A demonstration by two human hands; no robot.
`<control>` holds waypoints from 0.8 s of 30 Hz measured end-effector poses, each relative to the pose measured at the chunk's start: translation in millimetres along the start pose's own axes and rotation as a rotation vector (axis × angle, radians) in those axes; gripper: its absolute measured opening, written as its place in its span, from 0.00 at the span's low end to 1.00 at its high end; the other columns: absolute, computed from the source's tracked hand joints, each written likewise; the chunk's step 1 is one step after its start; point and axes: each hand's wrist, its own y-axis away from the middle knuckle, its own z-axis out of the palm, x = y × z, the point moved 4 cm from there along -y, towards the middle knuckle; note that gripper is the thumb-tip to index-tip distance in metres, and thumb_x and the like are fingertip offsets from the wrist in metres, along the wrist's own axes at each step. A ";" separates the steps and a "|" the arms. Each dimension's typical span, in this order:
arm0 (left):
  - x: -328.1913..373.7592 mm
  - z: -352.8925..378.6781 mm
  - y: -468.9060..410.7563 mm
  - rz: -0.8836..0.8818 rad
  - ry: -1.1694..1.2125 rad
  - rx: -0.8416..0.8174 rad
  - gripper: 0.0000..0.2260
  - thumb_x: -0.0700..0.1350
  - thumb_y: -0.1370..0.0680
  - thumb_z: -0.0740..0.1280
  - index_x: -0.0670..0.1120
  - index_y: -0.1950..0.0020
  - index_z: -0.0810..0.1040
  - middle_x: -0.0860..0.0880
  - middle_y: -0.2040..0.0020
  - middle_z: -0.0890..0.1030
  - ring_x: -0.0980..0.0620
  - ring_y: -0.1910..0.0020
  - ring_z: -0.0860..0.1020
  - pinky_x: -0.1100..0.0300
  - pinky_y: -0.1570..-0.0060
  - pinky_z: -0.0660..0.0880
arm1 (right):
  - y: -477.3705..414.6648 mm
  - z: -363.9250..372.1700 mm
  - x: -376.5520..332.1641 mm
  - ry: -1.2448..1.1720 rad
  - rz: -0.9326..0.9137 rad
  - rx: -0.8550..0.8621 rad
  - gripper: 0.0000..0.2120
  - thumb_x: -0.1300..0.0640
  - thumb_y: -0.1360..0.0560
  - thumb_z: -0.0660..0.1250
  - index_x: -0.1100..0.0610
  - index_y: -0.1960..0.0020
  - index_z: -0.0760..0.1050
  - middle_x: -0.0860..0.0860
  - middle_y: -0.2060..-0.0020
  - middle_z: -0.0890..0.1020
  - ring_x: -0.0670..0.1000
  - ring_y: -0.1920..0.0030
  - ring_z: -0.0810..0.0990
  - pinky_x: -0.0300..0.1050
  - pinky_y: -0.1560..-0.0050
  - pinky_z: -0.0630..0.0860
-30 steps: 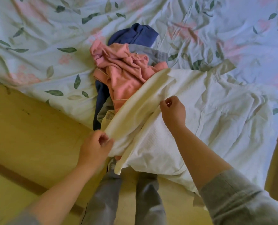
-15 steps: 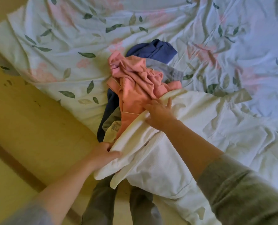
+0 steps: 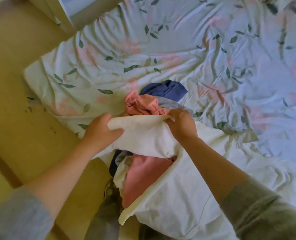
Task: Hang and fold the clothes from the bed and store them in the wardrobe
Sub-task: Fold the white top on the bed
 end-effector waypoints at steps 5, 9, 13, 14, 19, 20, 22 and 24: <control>29.7 -28.6 -76.0 0.184 -0.153 0.112 0.17 0.48 0.28 0.73 0.43 0.50 0.69 0.47 0.54 0.72 0.45 0.55 0.71 0.53 0.60 0.68 | -44.7 -2.9 -8.7 -0.201 0.143 0.112 0.07 0.60 0.22 0.66 0.65 0.51 0.77 0.59 0.55 0.79 0.59 0.55 0.77 0.48 0.59 0.69; 44.1 -37.2 -127.4 0.342 -0.228 0.154 0.17 0.45 0.29 0.75 0.43 0.55 0.66 0.45 0.56 0.72 0.41 0.54 0.73 0.51 0.57 0.68 | -80.4 2.0 -8.3 -0.283 0.283 0.198 0.04 0.64 0.24 0.64 0.66 0.56 0.73 0.57 0.59 0.77 0.58 0.58 0.75 0.51 0.62 0.68; 32.9 -29.5 -164.3 0.299 -0.382 0.064 0.24 0.50 0.31 0.77 0.41 0.44 0.71 0.42 0.45 0.74 0.39 0.45 0.71 0.49 0.45 0.69 | -93.8 12.5 4.6 -0.228 0.340 0.035 0.21 0.57 0.24 0.70 0.58 0.34 0.71 0.56 0.38 0.75 0.57 0.39 0.73 0.47 0.44 0.70; 26.5 -23.1 -168.2 0.271 -0.354 0.026 0.24 0.50 0.31 0.76 0.41 0.43 0.71 0.42 0.45 0.74 0.40 0.45 0.72 0.50 0.45 0.70 | -91.0 13.5 13.7 -0.218 0.381 0.020 0.25 0.57 0.24 0.70 0.58 0.30 0.67 0.56 0.35 0.73 0.57 0.36 0.73 0.48 0.41 0.70; -11.0 41.2 -161.1 -0.025 -0.061 -0.246 0.11 0.50 0.25 0.70 0.43 0.51 0.77 0.48 0.56 0.79 0.46 0.55 0.78 0.56 0.57 0.72 | -58.9 29.9 48.0 -0.173 0.520 -0.053 0.10 0.56 0.26 0.71 0.56 0.45 0.79 0.51 0.54 0.82 0.54 0.51 0.80 0.42 0.53 0.71; -19.2 56.6 -158.0 -0.069 -0.045 -0.280 0.11 0.51 0.24 0.69 0.43 0.54 0.77 0.48 0.58 0.80 0.46 0.56 0.78 0.56 0.58 0.72 | -49.9 38.0 46.3 -0.181 0.511 -0.071 0.06 0.56 0.27 0.72 0.55 0.50 0.80 0.49 0.59 0.82 0.52 0.55 0.80 0.42 0.55 0.72; -35.3 82.6 -153.8 -0.186 0.017 -0.319 0.14 0.54 0.23 0.66 0.44 0.60 0.76 0.46 0.61 0.80 0.43 0.57 0.79 0.55 0.61 0.73 | -31.6 56.0 38.0 -0.206 0.457 -0.087 0.03 0.56 0.29 0.73 0.51 0.56 0.79 0.44 0.63 0.79 0.48 0.60 0.79 0.41 0.58 0.73; -50.3 104.1 -152.1 -0.371 0.214 -0.343 0.16 0.55 0.22 0.66 0.44 0.63 0.74 0.40 0.58 0.82 0.40 0.56 0.82 0.51 0.55 0.79 | -16.3 73.8 31.2 -0.225 0.422 -0.083 0.07 0.55 0.30 0.74 0.51 0.54 0.78 0.44 0.58 0.78 0.47 0.57 0.78 0.42 0.55 0.75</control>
